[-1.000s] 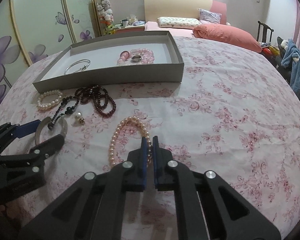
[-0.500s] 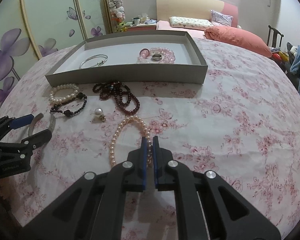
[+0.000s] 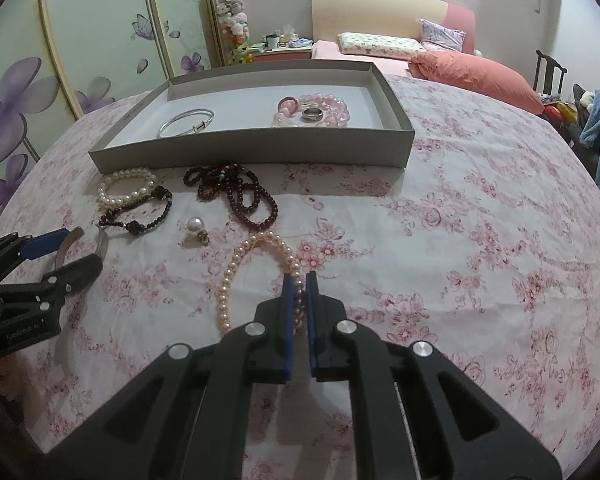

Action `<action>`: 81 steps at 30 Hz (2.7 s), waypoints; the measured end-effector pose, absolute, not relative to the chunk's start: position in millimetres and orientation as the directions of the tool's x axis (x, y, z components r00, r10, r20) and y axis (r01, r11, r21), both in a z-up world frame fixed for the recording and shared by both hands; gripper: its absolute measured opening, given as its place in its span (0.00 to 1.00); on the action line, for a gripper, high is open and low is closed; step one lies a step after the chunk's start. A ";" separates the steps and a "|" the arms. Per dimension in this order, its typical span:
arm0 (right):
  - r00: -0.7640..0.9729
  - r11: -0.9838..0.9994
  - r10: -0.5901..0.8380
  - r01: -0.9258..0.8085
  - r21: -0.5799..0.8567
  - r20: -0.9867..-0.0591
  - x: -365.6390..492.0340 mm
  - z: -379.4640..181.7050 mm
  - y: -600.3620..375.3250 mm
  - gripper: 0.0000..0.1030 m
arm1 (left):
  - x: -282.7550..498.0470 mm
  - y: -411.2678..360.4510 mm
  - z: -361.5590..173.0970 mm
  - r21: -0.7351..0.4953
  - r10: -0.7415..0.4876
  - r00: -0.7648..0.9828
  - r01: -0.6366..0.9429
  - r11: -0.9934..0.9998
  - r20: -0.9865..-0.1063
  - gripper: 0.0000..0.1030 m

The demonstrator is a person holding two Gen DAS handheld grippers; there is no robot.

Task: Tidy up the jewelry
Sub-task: 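Lift the pink pearl strand with the right tool while the left tool holds the cuff bangle, then carry the pink strand into the gray tray with the right tool while the left tool drops the cuff there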

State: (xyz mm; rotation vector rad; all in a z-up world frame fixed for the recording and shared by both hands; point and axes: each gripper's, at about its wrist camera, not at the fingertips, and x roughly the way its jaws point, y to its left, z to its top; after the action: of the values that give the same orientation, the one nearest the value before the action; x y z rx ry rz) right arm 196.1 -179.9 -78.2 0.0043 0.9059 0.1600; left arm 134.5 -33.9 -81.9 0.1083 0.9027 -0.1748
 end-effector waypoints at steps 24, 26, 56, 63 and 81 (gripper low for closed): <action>0.725 0.978 0.205 -0.132 0.159 -0.657 178.7 -41.4 -189.2 0.06 | 118.5 -16.3 -64.4 -0.013 -0.096 0.685 0.126 0.992 -0.722 0.65; 0.733 0.978 0.208 -0.135 0.162 -0.648 177.7 -38.8 -188.8 0.06 | 117.6 -17.0 -62.8 -0.008 -0.094 0.694 0.125 0.992 -0.714 0.65; 0.826 0.975 0.210 -0.139 0.172 -0.523 163.5 -9.3 -180.4 0.06 | 100.4 -21.2 -30.3 0.002 -0.071 0.826 0.087 0.996 -0.559 0.65; 0.866 0.978 0.198 -0.148 0.144 -0.459 160.2 7.4 -172.9 0.06 | 99.9 -25.5 -17.3 0.008 -0.069 0.858 0.085 0.996 -0.508 0.65; 0.931 0.984 0.170 -0.144 0.102 -0.322 187.1 46.1 -158.3 0.06 | 142.9 -40.2 6.8 0.040 -0.043 0.922 0.063 0.997 -0.384 0.65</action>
State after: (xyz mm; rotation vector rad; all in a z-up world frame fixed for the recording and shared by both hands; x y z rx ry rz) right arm 187.1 -158.3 46.1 0.0774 0.3366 0.1608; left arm 142.9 -40.2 6.8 0.0517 0.3928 -0.0545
